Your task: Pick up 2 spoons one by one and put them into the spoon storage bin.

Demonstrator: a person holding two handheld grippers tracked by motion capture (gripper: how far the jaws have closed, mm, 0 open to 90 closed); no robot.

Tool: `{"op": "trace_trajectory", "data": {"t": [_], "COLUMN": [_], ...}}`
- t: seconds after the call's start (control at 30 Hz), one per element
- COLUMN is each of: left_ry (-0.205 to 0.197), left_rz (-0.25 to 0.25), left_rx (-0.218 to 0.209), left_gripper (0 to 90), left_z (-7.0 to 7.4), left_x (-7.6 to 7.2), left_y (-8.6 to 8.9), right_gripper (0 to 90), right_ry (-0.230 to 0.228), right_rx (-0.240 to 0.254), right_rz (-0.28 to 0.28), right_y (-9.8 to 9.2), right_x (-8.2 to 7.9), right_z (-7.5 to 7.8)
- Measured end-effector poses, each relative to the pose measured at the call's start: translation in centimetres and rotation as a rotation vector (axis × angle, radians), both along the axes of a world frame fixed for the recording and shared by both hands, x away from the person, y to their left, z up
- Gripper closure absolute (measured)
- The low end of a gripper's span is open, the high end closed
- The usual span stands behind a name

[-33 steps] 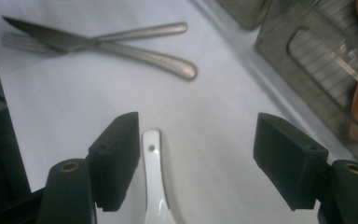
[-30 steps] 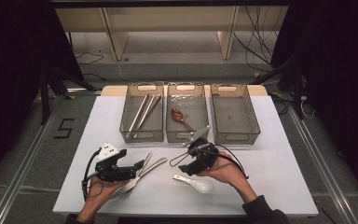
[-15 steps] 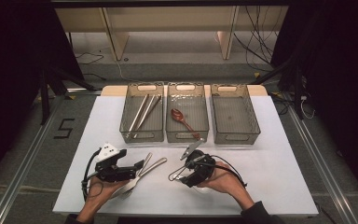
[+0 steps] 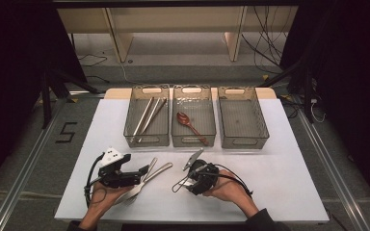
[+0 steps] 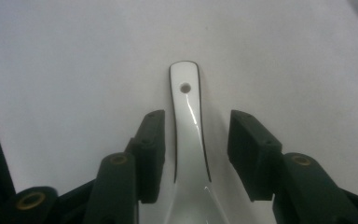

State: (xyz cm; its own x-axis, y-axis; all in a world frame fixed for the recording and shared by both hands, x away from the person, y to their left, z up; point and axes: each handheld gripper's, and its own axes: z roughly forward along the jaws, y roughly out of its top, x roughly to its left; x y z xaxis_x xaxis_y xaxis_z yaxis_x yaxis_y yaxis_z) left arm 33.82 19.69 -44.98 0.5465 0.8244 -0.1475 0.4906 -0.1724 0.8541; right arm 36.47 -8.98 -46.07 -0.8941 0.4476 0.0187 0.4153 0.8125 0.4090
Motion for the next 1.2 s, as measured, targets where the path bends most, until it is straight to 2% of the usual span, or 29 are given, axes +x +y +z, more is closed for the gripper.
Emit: {"op": "trace_trajectory", "data": {"t": [0.23,0.43,0.6,0.93,1.2], "left_ry": [-0.001,-0.001,-0.002,-0.004,-0.005], "left_rz": [-0.001,0.0,0.0,0.002,0.001], "left_rx": [0.0,0.0,0.002,0.002,0.003], "left_gripper": [16.6,16.6,16.6,16.6,16.6], "left_z": [0.0,0.0,0.0,0.1,0.1], "left_x": [0.0,0.0,0.0,0.0,0.0], "left_y": [0.0,0.0,0.0,0.0,0.0], "right_gripper": [66.1,73.5,75.3,76.3,76.7], "right_ry": [-0.002,0.001,0.004,0.024,0.016], "right_rx": [-0.04,-0.046,-0.069,-0.038,-0.009], "right_rz": [0.021,0.027,0.036,0.035,0.032], "right_y": [0.3,0.5,0.7,0.2,-0.2], "right_x": [-0.2,-0.4,-0.4,-0.3,-0.2], "right_z": [-0.4,-0.3,-0.2,0.4,1.0]}}
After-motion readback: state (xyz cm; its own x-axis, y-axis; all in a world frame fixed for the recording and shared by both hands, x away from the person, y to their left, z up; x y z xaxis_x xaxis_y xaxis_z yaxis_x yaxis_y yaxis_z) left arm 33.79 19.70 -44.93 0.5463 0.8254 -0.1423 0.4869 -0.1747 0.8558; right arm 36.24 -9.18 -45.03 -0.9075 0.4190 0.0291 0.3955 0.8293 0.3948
